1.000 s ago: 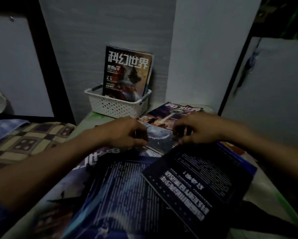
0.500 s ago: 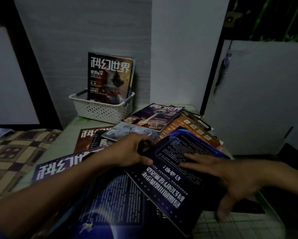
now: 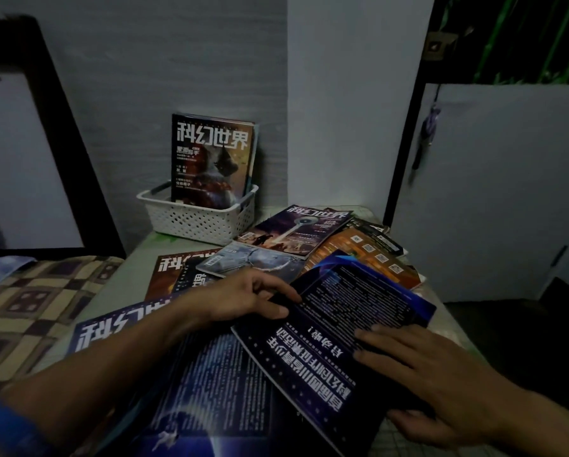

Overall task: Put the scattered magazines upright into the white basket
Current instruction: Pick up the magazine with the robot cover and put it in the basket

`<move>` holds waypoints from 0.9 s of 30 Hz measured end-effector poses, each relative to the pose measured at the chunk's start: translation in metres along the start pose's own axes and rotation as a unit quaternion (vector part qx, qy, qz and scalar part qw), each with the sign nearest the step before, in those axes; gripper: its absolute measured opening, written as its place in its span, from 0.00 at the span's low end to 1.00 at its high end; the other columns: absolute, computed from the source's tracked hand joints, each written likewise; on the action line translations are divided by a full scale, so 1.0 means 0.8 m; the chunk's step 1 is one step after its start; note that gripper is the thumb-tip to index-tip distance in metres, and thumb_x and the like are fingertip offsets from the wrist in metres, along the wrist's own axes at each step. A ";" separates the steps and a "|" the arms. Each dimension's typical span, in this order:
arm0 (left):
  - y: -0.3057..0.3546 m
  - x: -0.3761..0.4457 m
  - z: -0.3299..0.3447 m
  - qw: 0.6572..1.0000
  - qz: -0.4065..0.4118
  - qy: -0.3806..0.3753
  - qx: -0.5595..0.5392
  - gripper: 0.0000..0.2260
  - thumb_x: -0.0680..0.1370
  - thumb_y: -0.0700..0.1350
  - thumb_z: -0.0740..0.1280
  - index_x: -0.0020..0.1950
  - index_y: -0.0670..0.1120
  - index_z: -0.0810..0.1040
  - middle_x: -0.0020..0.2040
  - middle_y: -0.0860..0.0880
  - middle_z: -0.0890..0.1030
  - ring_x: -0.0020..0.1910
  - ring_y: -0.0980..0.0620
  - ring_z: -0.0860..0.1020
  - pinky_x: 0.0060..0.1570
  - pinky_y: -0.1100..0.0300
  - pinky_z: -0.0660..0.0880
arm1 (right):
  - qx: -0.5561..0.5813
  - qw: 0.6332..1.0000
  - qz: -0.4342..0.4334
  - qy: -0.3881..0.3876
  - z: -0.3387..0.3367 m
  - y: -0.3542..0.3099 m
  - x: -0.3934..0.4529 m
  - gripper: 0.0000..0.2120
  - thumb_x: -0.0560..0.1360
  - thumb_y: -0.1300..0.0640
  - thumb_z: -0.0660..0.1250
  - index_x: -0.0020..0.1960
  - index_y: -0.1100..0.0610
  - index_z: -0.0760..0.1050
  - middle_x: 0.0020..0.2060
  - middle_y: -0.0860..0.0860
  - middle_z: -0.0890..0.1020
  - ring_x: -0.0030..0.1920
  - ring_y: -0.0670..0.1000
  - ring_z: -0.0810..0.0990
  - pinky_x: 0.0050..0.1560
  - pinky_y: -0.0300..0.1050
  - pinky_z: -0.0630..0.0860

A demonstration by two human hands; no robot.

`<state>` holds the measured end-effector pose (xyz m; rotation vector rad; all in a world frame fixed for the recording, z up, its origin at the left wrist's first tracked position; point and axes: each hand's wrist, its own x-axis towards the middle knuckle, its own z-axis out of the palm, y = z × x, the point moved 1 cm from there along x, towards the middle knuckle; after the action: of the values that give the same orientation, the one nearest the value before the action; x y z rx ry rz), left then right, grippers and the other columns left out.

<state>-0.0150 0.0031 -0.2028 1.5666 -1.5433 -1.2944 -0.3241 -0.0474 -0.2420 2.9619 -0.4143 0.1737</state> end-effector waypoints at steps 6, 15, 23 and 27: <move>-0.014 -0.005 -0.008 0.995 0.013 0.063 -0.078 0.12 0.76 0.35 0.64 0.49 0.45 0.87 0.42 0.43 0.87 0.39 0.45 0.83 0.37 0.61 0.80 | 0.089 0.984 0.020 0.154 0.001 -0.013 0.002 0.17 0.81 0.44 0.55 0.66 0.47 0.71 0.62 0.47 0.81 0.60 0.44 0.79 0.56 0.44 0.78; -0.008 -0.031 -0.025 0.982 0.090 0.117 -0.118 0.24 0.68 0.26 0.60 0.46 0.49 0.88 0.50 0.47 0.87 0.49 0.51 0.85 0.45 0.64 0.80 | 0.334 0.845 0.199 0.369 -0.051 0.000 0.069 0.08 0.80 0.47 0.56 0.47 0.45 0.73 0.38 0.46 0.79 0.38 0.41 0.77 0.34 0.31 0.69; 0.120 -0.066 -0.104 0.858 0.304 0.411 -0.055 0.04 0.75 0.44 0.69 0.48 0.48 0.81 0.37 0.56 0.85 0.31 0.63 0.79 0.28 0.71 0.72 | 0.514 0.678 0.128 0.510 -0.187 0.005 0.174 0.13 0.83 0.56 0.57 0.46 0.60 0.76 0.39 0.50 0.80 0.41 0.43 0.78 0.41 0.38 0.77; 0.146 -0.095 -0.139 0.816 0.337 0.470 0.012 0.05 0.78 0.43 0.68 0.45 0.53 0.81 0.32 0.62 0.82 0.28 0.65 0.75 0.27 0.73 0.68 | 0.404 0.730 0.126 0.538 -0.197 -0.003 0.208 0.12 0.83 0.55 0.58 0.49 0.61 0.77 0.41 0.52 0.81 0.43 0.49 0.81 0.41 0.47 0.80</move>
<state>0.0502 0.0329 -0.0392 1.1646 -1.2169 -0.0342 -0.1792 -0.0637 -0.0649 2.7010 -0.6278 2.4572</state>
